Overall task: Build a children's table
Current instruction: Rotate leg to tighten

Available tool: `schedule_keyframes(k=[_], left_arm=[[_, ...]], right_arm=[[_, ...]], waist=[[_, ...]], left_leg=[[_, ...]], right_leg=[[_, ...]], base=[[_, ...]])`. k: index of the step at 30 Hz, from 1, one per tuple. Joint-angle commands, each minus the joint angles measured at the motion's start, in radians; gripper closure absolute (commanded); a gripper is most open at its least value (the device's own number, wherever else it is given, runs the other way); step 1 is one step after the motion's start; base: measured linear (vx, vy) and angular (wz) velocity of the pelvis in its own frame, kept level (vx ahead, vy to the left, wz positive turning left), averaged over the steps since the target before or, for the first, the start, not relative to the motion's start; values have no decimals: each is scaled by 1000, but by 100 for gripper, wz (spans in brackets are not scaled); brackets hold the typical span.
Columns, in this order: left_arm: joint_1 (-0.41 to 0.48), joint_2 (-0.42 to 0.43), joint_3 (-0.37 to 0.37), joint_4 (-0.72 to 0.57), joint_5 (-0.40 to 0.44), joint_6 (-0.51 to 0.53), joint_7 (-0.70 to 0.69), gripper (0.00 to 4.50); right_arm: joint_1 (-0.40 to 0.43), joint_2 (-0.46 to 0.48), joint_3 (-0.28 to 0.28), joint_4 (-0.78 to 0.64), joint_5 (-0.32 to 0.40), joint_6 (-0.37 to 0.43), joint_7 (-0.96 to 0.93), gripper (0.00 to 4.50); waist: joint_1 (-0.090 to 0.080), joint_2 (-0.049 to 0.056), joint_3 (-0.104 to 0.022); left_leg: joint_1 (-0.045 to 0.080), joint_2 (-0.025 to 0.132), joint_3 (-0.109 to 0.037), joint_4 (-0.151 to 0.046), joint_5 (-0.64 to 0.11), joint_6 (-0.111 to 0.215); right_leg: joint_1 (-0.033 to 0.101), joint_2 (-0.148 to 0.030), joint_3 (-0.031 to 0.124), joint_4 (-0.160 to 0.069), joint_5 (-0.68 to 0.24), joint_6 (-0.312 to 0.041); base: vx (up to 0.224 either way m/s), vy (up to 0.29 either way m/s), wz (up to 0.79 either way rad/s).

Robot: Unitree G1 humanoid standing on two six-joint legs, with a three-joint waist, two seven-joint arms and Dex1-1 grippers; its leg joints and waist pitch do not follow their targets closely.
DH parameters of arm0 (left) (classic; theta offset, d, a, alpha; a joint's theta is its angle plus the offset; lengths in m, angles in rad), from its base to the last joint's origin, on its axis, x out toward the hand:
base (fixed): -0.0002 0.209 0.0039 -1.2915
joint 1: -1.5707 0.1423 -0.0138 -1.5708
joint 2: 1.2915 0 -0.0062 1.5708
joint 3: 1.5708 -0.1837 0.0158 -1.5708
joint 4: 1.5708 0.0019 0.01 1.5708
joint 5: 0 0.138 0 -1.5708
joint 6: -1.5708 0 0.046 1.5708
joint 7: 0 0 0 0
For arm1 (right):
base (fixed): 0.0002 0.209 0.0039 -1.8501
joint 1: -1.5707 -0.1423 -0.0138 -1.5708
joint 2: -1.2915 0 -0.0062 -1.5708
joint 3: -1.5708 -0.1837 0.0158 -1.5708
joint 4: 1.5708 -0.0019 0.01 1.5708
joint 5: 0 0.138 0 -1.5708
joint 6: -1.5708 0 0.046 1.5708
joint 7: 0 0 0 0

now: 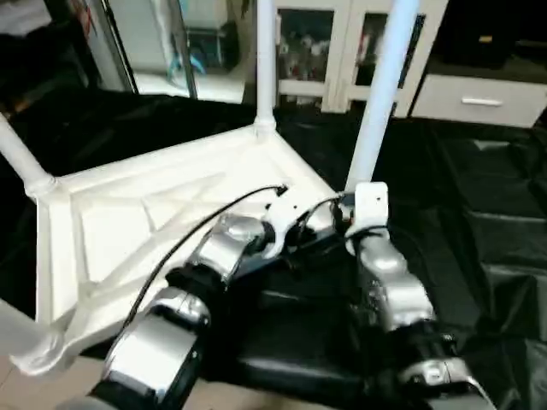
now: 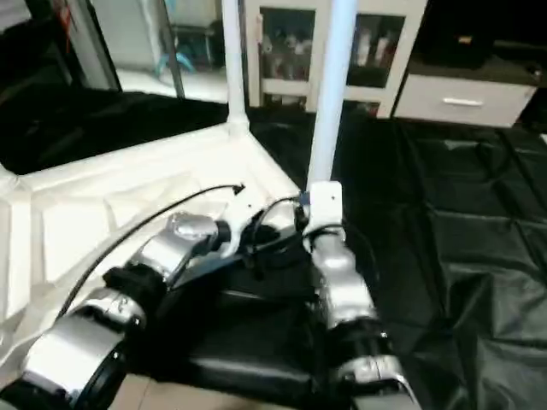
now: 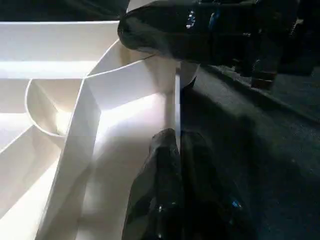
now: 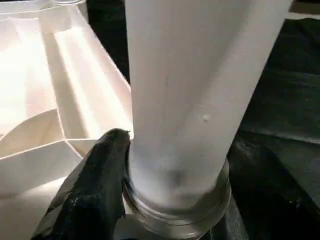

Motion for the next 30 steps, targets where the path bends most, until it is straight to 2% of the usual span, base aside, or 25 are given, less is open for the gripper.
schedule_keyframes(k=[1, 4, 5, 6, 8, 9, 10, 11, 12, 13, 14, 16, 17, 18, 19, 21, 22, 23, 24, 27, 29, 30], left_arm=[[9, -2, -8, 42, 14, 17, 16, 450], [6, 12, -6, 50, 13, 7, 6, 450], [10, 21, -9, 48, 16, 1, -4, 450], [12, 27, -10, 49, 17, -5, -10, 450], [14, 31, -11, 50, 18, -11, -20, 450], [19, 38, -11, 45, 17, -18, -33, 450], [27, 48, -12, 35, 17, -24, -51, 450], [29, 50, -12, 32, 17, -26, -55, 450], [42, 68, -17, 11, 19, -25, -83, 450], [42, 68, -17, 11, 19, -25, -83, 450], [58, 88, -30, -17, 18, -28, -136, 450], [74, 107, -45, -47, 15, -16, -192, 450], [84, 116, -54, -63, 11, -16, -230, 450], [89, 122, -60, -73, 9, -18, -256, 450], [106, 138, -79, -102, 1, -15, -323, 450], [147, 177, -124, -175, -15, -7, -463, 450], [159, 187, -136, -198, -22, 3, -502, 450], [165, 193, -144, -213, -25, 16, -522, 450], [174, 211, -165, -245, -24, 26, -557, 450], [178, 220, -177, -266, -25, 30, -582, 450], [182, 226, -183, -284, -27, 39, -602, 450], [183, 227, -184, -286, -26, 40, -604, 450]], right_arm=[[6, 11, 0, 42, -2, 10, -13, 189], [-6, 6, 10, 35, 3, -9, 16, 189], [-8, -3, 9, 21, 4, -21, 29, 189], [-9, -7, 6, 12, 5, -29, 31, 154], [-10, -17, 13, 3, -2, -29, 41, 120], [-6, -24, 4, -20, 8, -19, 52, 120], [-1, -38, 3, -47, 14, -1, 77, 111], [1, -43, 4, -54, 16, 5, 85, 111], [10, -79, -2, -97, 50, 33, 164, 88], [10, -79, -2, -97, 50, 33, 164, 88], [20, -133, 10, -148, 99, 104, 300, 81], [34, -195, 38, -194, 152, 159, 462, 68], [41, -228, 51, -211, 170, 170, 531, 57], [46, -251, 60, -222, 182, 177, 576, 57], [57, -292, 71, -236, 208, 168, 665, 57], [90, -400, 108, -271, 231, 113, 865, 57], [103, -432, 115, -286, 250, 110, 932, 57], [112, -455, 123, -297, 257, 100, 976, 57], [121, -493, 129, -308, 265, 109, 1034, 57], [122, -515, 133, -310, 261, 95, 1067, 57], [125, -531, 138, -316, 270, 100, 1109, 57], [125, -533, 139, -317, 270, 100, 1114, 57]], waist=[[2, -6, -52], [4, -7, -49], [5, 1, -48], [3, -1, -48], [2, -2, -49], [3, 5, -49], [1, 3, -50], [2, 8, -49], [4, 8, -51], [4, 6, -50], [5, 8, -52], [9, 8, -52], [12, 9, -51], [12, 9, -51], [13, 8, -51], [16, 12, -51], [23, 8, -47], [30, 12, -47], [39, 14, -49], [48, 12, -47], [51, 15, -47], [52, 14, -49]], left_leg=[[0, 44, -17, -83, -226, 16], [-1, 44, -16, -84, -216, 30], [1, 45, -17, -85, -226, 28], [1, 45, -17, -85, -230, 25], [0, 45, -17, -86, -224, 23], [1, 45, -18, -86, -224, 22], [0, 45, -17, -84, -221, 23], [1, 44, -17, -85, -221, 25], [-1, 45, -17, -81, -205, 39], [-3, 46, -16, -81, -196, 44], [-3, 45, -15, -77, -172, 54], [-5, 47, -16, -74, -158, 87], [-4, 50, -15, -73, -150, 99], [-5, 51, -14, -73, -149, 100], [-4, 51, -15, -72, -151, 97], [-2, 56, -15, -73, -174, 91], [-2, 60, -13, -74, -189, 93], [-1, 61, -10, -73, -191, 94], [6, 63, -6, -71, -187, 94], [4, 64, -7, -73, -195, 80], [1, 62, -9, -73, -193, 73], [1, 62, -10, -73, -186, 72]], right_leg=[[45, -59, 41, -65, -174, -195], [46, -61, 41, -66, -180, -200], [46, -62, 41, -68, -197, -197], [46, -61, 41, -69, -201, -193], [47, -59, 41, -67, -187, -195], [47, -59, 41, -66, -181, -196], [48, -59, 41, -65, -164, -201], [49, -58, 41, -65, -159, -203], [54, -60, 41, -60, -120, -214], [55, -59, 41, -59, -107, -218], [56, -61, 41, -56, -82, -227], [63, -60, 40, -52, -47, -242], [62, -62, 39, -51, -37, -253], [58, -63, 40, -52, -44, -259], [60, -63, 39, -52, -51, -261], [60, -65, 38, -52, -73, -271], [61, -66, 41, -55, -89, -272], [58, -64, 40, -55, -109, -276], [50, -62, 42, -54, -110, -279], [50, -64, 41, -54, -154, -271], [51, -66, 41, -55, -178, -260], [51, -66, 41, -55, -173, -257]], base=[[0, 0, 0], [0, 0, 0], [0, 0, 0], [0, 0, 0], [0, 0, 0], [0, 0, 0], [0, 0, 0], [0, 0, 0], [0, 0, 0], [0, 0, 0], [0, 0, 0], [0, 0, 0], [0, 0, 0], [0, 0, 0], [0, 0, 0], [0, 0, 0], [0, 0, 0], [0, 0, 0], [0, 0, 0], [0, 0, 0], [0, 0, 0], [0, 0, 0]])
